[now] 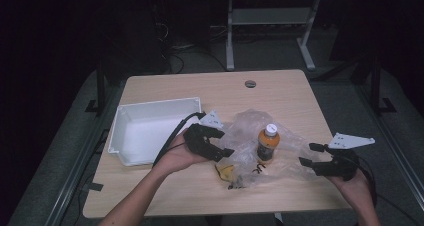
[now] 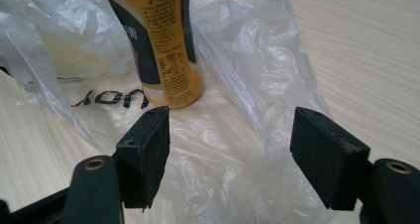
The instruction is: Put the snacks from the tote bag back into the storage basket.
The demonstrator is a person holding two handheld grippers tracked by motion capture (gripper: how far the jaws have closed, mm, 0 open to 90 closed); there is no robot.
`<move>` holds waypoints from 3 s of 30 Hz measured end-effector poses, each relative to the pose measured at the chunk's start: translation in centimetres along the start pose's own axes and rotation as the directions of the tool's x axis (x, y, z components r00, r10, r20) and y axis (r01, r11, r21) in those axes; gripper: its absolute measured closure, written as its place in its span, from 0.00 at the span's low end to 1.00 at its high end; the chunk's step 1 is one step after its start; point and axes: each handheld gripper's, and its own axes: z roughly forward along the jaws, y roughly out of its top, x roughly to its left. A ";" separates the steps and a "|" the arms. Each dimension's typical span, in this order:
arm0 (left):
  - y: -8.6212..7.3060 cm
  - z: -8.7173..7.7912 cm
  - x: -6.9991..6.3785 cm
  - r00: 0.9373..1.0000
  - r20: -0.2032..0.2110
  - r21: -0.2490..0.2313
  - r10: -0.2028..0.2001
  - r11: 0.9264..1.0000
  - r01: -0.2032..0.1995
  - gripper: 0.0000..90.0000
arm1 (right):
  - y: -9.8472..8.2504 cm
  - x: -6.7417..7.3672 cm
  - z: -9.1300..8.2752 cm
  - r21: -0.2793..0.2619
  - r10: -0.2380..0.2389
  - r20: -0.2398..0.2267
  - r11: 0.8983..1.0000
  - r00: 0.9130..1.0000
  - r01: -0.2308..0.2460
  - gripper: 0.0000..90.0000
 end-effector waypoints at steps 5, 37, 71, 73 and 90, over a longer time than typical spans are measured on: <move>1.1 0.5 0.1 1.000 0.005 0.016 0.024 1.000 -0.024 0.35 | 0.0 0.0 -0.2 -0.009 -0.005 -0.003 1.000 1.000 0.005 0.34; 6.7 5.6 0.9 0.990 0.091 0.064 0.111 0.991 -0.117 0.36 | 0.0 -0.6 -0.6 -0.047 0.001 -0.006 0.999 1.000 -0.002 0.33; 10.0 8.6 0.7 0.971 0.159 0.106 0.177 0.975 -0.195 0.40 | 0.0 -0.8 -0.8 -0.053 -0.001 0.003 0.999 1.000 0.001 0.32; 10.1 8.7 0.7 0.971 0.165 0.117 0.173 0.974 -0.194 0.42 | 0.0 -0.9 -0.8 -0.053 -0.002 0.003 0.999 1.000 0.002 0.32; 10.8 9.4 1.0 0.962 0.218 0.132 0.167 0.971 -0.199 0.51 | 0.0 -0.9 -1.1 -0.062 -0.003 0.003 0.998 1.000 0.003 0.32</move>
